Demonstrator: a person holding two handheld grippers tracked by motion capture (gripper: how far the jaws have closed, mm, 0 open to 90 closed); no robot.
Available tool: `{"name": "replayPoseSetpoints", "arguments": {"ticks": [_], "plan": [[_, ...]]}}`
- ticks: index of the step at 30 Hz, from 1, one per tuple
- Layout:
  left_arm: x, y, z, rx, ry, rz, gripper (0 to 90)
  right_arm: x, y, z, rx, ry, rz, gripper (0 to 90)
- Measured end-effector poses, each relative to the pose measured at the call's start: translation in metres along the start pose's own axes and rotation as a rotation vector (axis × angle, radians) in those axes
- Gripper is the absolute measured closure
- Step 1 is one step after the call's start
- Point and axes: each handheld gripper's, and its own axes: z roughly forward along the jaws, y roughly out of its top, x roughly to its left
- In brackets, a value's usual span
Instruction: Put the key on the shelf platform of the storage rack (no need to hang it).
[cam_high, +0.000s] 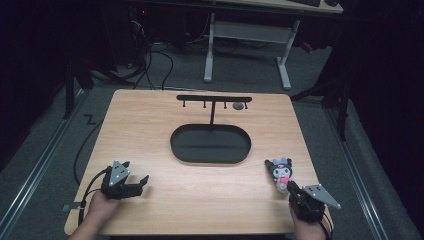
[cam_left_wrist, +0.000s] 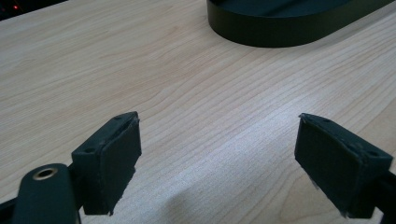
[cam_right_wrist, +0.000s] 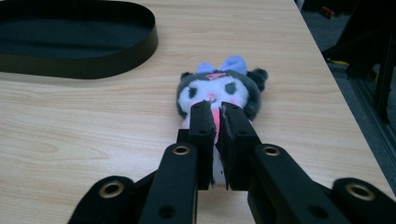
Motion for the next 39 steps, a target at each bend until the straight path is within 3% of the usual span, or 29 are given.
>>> {"name": "replayPoseSetpoints", "arguments": {"ticks": [2,6,9,11,15,18,22,31,39], "plan": [[0.000,0.000,0.000,0.000,-0.001,-0.002,15.4,0.004,0.001,0.002,-0.008,0.003,-0.018,69.5],[0.000,0.000,0.000,0.000,0.000,-0.001,15.4,0.008,0.002,0.013,0.014,-0.017,-0.023,34.4],[0.000,-0.001,0.000,-0.001,-0.001,0.000,15.4,0.006,0.000,0.030,0.066,-0.057,-0.016,20.6],[0.000,-0.001,-0.001,-0.003,0.000,0.000,15.4,0.002,0.000,0.040,0.099,-0.050,0.011,20.3],[0.001,-0.002,-0.002,-0.006,0.001,-0.004,15.4,-0.001,-0.003,0.050,0.127,-0.055,0.010,28.2],[0.001,-0.002,-0.002,-0.007,0.000,-0.002,15.4,-0.001,-0.004,0.051,0.134,-0.052,-0.001,42.8],[0.001,-0.002,-0.003,-0.011,-0.001,-0.005,15.4,0.002,-0.004,0.047,0.128,-0.039,-0.004,47.0],[0.000,-0.001,-0.002,-0.004,-0.002,0.001,15.4,0.036,-0.010,0.038,0.143,0.076,-0.068,47.1],[0.000,-0.001,-0.001,-0.004,-0.002,0.000,15.4,0.065,-0.011,0.037,0.144,0.148,-0.132,46.8]]}}
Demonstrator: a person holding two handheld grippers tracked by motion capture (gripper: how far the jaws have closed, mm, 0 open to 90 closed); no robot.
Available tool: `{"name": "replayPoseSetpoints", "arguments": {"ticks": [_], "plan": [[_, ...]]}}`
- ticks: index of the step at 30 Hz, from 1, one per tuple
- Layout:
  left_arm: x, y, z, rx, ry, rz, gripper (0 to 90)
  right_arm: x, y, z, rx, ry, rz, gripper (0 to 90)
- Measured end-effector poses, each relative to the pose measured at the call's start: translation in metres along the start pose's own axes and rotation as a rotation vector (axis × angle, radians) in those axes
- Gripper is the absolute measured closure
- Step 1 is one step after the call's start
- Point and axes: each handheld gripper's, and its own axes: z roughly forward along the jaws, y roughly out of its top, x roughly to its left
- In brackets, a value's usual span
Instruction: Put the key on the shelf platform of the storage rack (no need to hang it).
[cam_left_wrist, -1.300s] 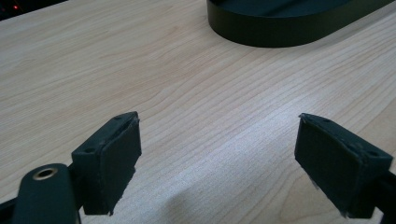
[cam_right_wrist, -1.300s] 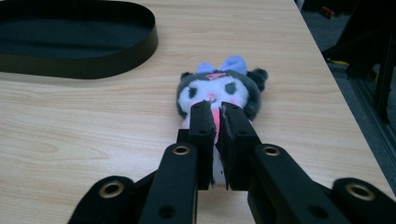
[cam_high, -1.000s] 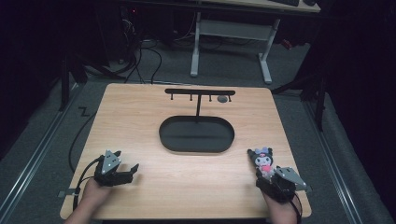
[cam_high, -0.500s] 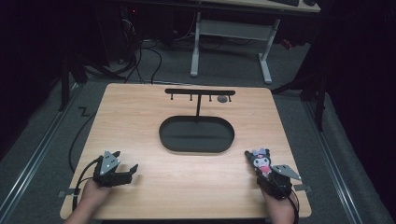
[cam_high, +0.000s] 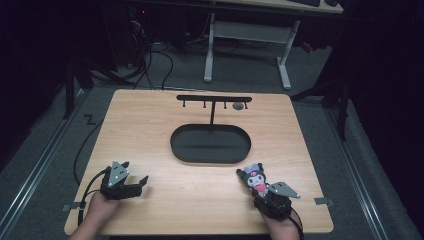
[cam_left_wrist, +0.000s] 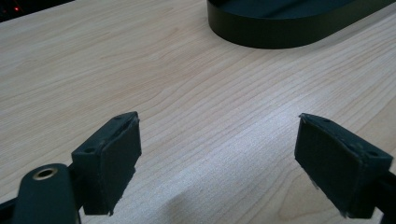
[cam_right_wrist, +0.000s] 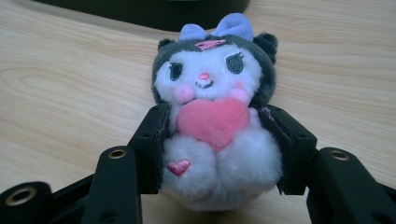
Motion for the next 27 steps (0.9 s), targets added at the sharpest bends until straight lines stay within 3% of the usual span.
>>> {"name": "replayPoseSetpoints", "arguments": {"ticks": [8,14,27], "plan": [[0.000,0.000,0.000,0.000,0.001,0.001,15.4,-0.002,0.002,-0.001,0.001,0.028,0.017,35.5],[-0.001,0.000,0.000,0.001,0.003,0.005,15.4,0.000,0.002,-0.001,0.016,0.032,0.004,26.3],[-0.001,0.000,0.000,-0.003,-0.001,0.002,15.4,-0.009,0.005,0.003,0.110,0.006,0.028,15.7]]}}
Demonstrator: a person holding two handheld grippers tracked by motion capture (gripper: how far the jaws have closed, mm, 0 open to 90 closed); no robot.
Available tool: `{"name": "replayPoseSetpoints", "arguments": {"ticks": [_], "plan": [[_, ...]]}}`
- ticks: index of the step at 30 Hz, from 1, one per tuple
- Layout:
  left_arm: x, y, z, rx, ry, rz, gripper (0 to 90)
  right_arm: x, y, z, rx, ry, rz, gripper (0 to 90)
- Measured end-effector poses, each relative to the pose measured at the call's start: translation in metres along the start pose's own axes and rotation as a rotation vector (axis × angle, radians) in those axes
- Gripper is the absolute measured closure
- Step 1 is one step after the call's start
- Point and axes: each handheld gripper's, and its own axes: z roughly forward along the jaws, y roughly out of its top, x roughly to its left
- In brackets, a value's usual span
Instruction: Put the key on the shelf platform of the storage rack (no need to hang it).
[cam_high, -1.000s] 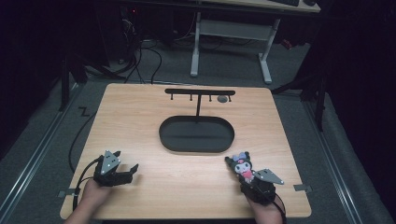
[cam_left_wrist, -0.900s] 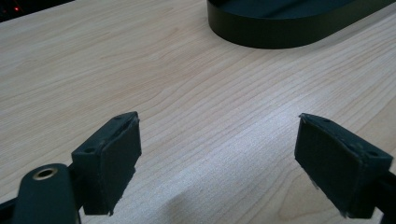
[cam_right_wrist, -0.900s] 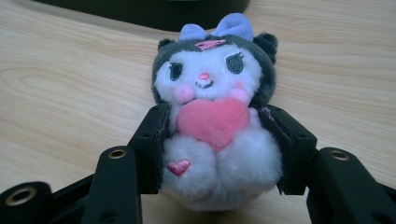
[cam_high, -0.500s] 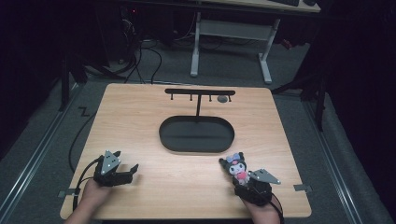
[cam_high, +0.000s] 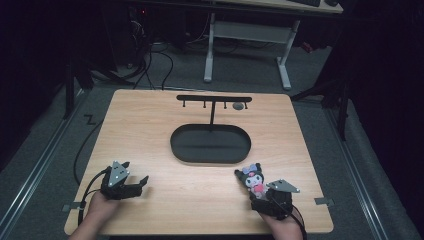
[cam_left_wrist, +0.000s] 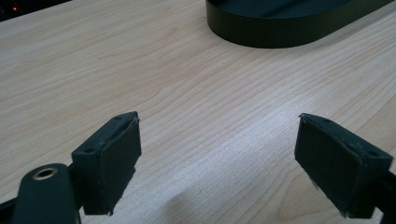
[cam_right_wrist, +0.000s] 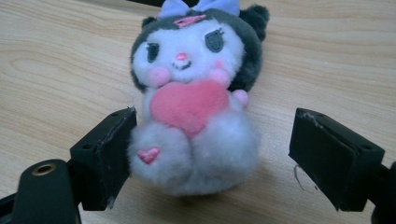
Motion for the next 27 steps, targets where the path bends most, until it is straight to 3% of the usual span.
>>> {"name": "replayPoseSetpoints", "arguments": {"ticks": [27], "plan": [[-0.001,0.000,-0.001,-0.001,0.006,0.008,15.4,-0.001,0.017,-0.006,0.194,0.029,-0.068,9.2]]}}
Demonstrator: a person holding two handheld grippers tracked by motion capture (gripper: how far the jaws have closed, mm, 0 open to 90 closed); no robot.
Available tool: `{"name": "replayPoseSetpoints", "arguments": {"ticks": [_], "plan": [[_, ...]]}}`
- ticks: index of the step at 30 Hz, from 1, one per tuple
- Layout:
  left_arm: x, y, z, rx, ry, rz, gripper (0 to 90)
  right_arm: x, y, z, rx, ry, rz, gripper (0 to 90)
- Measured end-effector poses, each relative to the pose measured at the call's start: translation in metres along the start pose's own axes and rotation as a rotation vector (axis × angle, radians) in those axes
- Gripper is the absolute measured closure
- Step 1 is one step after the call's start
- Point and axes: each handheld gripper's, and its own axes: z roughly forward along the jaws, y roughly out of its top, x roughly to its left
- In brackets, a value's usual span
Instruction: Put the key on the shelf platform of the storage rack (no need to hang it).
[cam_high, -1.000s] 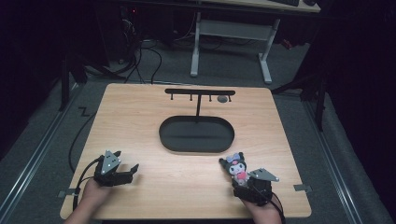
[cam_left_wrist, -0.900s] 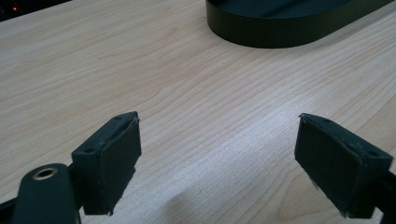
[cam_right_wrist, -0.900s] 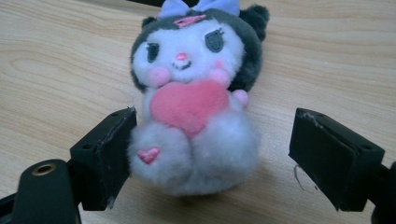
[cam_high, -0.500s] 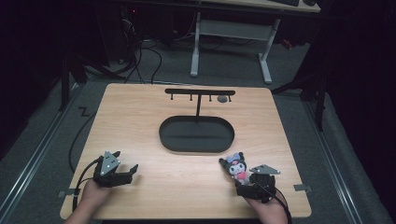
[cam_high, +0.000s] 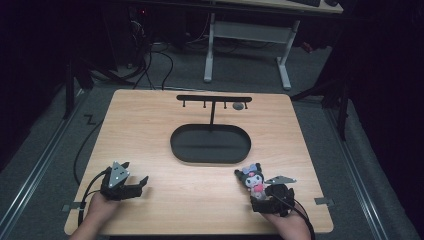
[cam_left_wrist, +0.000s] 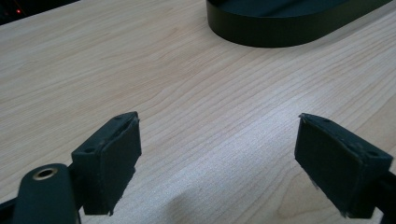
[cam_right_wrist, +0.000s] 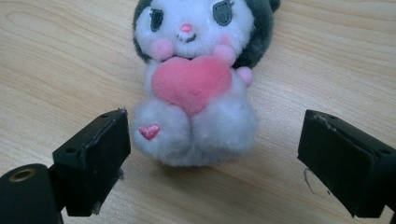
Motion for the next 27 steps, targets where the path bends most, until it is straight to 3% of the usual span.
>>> {"name": "replayPoseSetpoints", "arguments": {"ticks": [27], "plan": [[0.001,0.000,0.000,-0.002,0.000,-0.006,15.4,0.002,0.015,0.000,0.157,0.007,-0.051,9.2]]}}
